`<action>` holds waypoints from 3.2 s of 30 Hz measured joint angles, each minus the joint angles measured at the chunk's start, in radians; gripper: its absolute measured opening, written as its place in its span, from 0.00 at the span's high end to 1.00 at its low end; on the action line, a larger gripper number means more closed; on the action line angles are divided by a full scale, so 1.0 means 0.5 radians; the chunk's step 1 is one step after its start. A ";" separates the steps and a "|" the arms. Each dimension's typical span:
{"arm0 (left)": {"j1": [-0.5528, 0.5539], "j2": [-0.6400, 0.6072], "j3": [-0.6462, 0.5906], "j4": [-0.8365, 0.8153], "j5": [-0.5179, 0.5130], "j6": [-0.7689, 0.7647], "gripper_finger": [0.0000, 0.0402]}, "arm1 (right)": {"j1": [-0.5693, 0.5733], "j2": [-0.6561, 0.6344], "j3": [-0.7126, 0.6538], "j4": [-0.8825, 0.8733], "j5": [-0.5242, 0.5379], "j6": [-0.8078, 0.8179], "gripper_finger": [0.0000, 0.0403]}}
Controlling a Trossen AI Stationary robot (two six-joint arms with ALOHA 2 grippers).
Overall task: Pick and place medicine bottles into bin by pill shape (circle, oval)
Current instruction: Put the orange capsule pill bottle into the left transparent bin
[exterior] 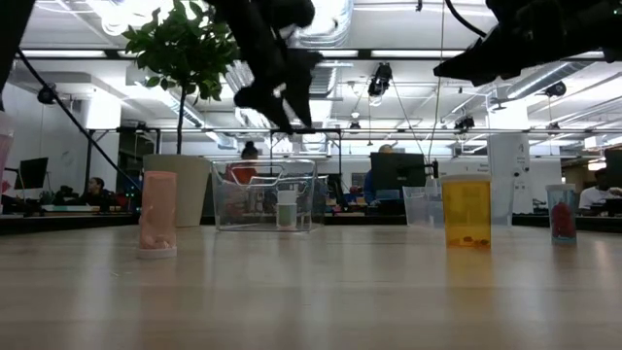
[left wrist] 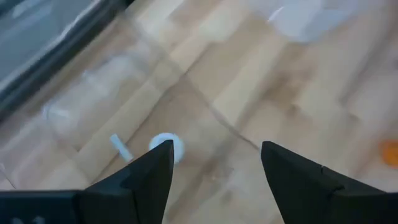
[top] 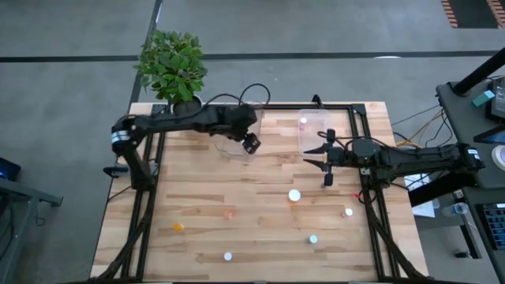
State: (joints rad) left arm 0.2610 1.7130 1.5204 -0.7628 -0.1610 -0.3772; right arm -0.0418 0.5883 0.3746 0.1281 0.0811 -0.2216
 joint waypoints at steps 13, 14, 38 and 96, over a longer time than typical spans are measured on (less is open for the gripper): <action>-0.657 -0.398 -0.115 0.367 0.004 0.682 0.44 | 0.068 0.088 0.242 -0.317 -0.010 0.373 0.73; -0.710 -0.418 -0.128 0.375 0.005 0.720 0.44 | 0.088 0.105 0.282 -0.391 -0.014 0.420 0.73; -1.105 -0.438 -0.239 0.414 -0.003 0.885 0.44 | 0.614 0.834 0.764 -1.590 -0.022 0.865 0.76; -1.102 -0.443 -0.281 0.532 -0.002 0.891 0.44 | 0.629 1.469 0.179 0.097 0.107 0.810 0.62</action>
State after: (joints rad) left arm -0.2901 1.4914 1.3800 -0.4969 -0.1620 0.0685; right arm 0.2726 1.3226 0.4640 0.1764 0.1345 0.1833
